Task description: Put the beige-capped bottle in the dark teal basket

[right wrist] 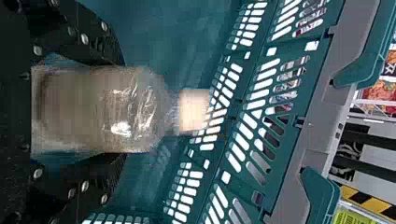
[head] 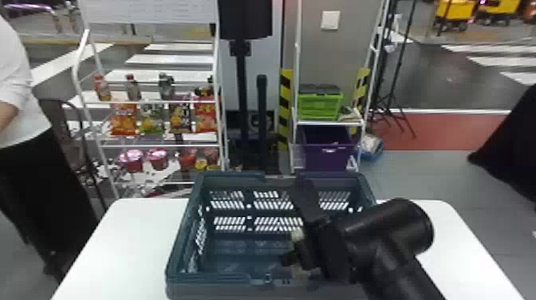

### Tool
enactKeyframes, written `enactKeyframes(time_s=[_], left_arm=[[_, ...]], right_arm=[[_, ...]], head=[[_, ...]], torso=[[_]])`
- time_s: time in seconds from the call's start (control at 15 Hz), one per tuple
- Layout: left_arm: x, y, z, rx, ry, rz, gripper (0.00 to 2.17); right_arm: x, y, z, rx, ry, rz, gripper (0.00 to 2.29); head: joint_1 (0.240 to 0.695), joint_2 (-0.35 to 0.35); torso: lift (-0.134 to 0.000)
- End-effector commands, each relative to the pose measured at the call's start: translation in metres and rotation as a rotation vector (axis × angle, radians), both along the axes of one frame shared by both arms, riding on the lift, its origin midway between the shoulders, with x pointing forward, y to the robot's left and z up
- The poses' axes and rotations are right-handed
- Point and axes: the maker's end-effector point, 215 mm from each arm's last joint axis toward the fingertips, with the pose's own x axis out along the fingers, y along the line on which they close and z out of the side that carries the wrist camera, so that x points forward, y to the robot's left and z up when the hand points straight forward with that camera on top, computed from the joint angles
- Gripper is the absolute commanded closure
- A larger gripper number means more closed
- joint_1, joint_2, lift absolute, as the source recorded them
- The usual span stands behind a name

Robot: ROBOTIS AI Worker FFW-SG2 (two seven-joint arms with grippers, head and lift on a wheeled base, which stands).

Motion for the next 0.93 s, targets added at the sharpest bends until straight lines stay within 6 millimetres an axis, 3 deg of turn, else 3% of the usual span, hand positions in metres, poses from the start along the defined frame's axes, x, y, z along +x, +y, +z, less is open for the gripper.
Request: enactKeyframes(time_s=[0.0, 0.4, 0.87], left_arm=[[-0.001, 0.002, 0.000, 0.004, 0.000, 0.001, 0.11], [-0.004, 0.006, 0.006, 0.006, -0.018, 0.005, 0.11], [-0.007, 0.006, 0.013, 0.003, -0.037, 0.001, 0.11]], right_arm=[[0.003, 0.006, 0.006, 0.013, -0.017, 0.007, 0.01], [0.007, 0.020, 0.039, 0.060, -0.098, 0.021, 0.05], [-0.006, 0.021, 0.042, 0.068, -0.100, 0.020, 0.06]], head=[[0.499, 0.000], [0.499, 0.000], [0.499, 0.000]], torso=[[0.000], [0.000], [0.000]])
